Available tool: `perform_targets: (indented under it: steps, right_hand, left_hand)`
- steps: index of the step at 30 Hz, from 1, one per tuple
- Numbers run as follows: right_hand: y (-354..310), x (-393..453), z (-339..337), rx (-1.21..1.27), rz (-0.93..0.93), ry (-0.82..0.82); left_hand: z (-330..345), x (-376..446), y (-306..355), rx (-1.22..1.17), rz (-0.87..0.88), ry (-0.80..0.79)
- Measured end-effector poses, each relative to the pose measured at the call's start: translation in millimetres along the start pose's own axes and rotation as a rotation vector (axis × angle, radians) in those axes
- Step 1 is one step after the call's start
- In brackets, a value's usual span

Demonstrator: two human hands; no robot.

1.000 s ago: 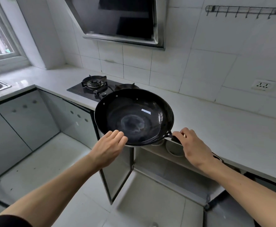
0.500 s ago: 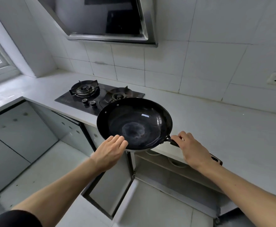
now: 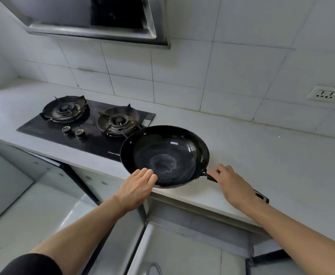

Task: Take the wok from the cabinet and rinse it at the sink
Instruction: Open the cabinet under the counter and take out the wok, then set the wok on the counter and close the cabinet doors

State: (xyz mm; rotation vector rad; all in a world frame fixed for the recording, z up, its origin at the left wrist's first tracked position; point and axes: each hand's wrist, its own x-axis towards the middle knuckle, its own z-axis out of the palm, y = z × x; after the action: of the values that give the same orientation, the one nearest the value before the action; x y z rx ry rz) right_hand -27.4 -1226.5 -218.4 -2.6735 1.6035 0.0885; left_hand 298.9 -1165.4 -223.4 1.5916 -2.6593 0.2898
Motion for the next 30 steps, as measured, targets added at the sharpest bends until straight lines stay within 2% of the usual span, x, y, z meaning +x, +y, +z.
perform_targets:
  steps: [12, 24, 30]
  right_hand:
    - [6.3, 36.9, 16.3, 0.019, 0.058, 0.012]
    - [15.5, 38.8, 58.9, 0.091, 0.093, 0.04]
    - [6.7, 29.3, 79.0, 0.187, 0.185, 0.04]
  left_hand:
    - [43.2, 41.1, -35.3, -0.043, 0.041, -0.018]
    - [68.0, 46.9, -27.0, -0.014, 0.085, -0.003]
    - [81.0, 38.6, -15.1, -0.015, 0.02, -0.114]
